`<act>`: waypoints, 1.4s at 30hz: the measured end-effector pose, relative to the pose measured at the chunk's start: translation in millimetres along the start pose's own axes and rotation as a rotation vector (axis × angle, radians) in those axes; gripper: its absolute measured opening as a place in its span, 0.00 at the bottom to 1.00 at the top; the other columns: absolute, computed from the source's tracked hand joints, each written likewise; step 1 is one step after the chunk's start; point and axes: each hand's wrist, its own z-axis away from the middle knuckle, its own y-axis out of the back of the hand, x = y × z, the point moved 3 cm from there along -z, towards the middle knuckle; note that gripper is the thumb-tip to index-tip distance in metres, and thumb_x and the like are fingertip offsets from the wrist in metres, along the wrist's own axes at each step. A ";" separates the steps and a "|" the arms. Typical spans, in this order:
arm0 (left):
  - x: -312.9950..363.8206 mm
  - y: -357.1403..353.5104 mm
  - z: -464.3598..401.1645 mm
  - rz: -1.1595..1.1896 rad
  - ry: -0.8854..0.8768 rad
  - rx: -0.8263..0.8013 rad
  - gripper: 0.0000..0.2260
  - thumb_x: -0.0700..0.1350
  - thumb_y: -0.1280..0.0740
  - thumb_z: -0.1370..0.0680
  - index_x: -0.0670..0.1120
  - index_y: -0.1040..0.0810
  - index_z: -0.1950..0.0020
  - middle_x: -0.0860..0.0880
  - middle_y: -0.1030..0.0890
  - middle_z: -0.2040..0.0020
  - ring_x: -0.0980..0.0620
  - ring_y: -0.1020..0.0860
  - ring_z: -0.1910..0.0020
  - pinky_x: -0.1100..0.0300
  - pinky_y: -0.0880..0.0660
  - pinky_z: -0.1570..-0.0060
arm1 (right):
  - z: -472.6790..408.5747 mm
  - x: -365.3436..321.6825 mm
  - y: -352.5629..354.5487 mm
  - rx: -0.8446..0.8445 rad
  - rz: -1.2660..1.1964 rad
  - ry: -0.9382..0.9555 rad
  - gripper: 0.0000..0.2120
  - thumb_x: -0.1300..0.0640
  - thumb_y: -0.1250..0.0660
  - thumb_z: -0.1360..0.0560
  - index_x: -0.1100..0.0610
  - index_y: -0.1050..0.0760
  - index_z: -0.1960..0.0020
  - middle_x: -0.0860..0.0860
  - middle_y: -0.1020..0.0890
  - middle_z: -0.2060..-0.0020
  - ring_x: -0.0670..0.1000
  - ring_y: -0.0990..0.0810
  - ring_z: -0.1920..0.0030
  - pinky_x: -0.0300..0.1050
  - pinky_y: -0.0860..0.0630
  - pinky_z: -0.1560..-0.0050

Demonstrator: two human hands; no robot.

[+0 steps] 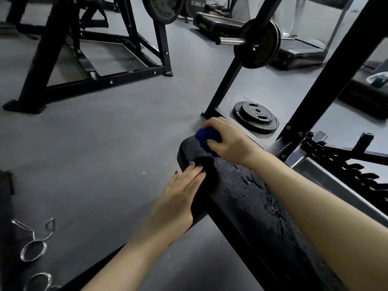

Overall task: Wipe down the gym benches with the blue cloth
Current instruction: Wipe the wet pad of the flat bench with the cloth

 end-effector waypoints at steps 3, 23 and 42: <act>-11.6 -5.8 -0.6 0.013 -0.037 0.010 0.39 0.26 0.41 0.34 0.48 0.38 0.24 0.56 0.41 0.23 0.58 0.49 0.23 0.56 0.49 0.24 | -28.5 -3.8 -21.1 -0.067 0.014 0.045 0.17 0.63 0.35 0.28 0.56 0.23 0.40 0.53 0.24 0.45 0.51 0.25 0.44 0.38 0.33 0.42; -21.6 1.0 0.8 -0.001 -0.037 0.091 0.32 0.33 0.49 0.30 0.40 0.37 0.25 0.46 0.38 0.24 0.51 0.43 0.23 0.44 0.41 0.27 | -12.4 14.7 -50.4 0.103 0.007 -0.130 0.13 0.60 0.33 0.28 0.59 0.20 0.45 0.57 0.22 0.51 0.59 0.25 0.46 0.41 0.35 0.43; -34.3 4.6 -4.8 -0.064 -0.091 0.025 0.37 0.35 0.55 0.35 0.39 0.35 0.26 0.46 0.36 0.25 0.50 0.40 0.25 0.42 0.45 0.26 | -2.6 2.4 -50.6 0.066 -0.006 -0.112 0.11 0.53 0.31 0.25 0.57 0.20 0.45 0.56 0.22 0.49 0.59 0.26 0.44 0.49 0.31 0.40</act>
